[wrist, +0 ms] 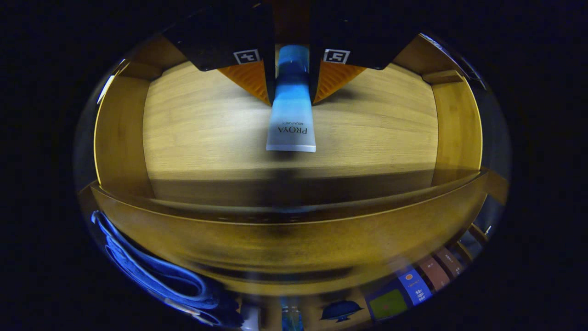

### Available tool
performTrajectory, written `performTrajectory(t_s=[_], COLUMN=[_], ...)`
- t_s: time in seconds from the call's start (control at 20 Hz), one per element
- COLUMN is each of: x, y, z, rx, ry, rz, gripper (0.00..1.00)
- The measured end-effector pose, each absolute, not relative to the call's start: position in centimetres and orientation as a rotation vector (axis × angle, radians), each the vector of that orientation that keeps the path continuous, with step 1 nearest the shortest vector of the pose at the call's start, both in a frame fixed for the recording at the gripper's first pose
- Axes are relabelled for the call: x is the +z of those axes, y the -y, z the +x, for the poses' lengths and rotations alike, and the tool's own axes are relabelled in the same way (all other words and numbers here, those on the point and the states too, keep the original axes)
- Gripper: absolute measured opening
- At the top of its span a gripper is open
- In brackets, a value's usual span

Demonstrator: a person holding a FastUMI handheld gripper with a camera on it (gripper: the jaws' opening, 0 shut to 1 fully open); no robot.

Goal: Pull open the drawer, take out the items inside it, and place them on the countertop above the cabinet.

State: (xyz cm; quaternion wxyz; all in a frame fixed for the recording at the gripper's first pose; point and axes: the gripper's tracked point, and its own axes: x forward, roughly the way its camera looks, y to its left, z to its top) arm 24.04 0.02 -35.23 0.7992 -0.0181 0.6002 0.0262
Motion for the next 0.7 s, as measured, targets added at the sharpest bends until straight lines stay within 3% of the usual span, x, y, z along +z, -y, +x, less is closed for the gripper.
performTrajectory(t_s=[0.7], x=[-20.0], y=[-0.9], z=[22.0], rx=[0.149], ry=[-1.081], rz=[0.003], gripper=[0.35])
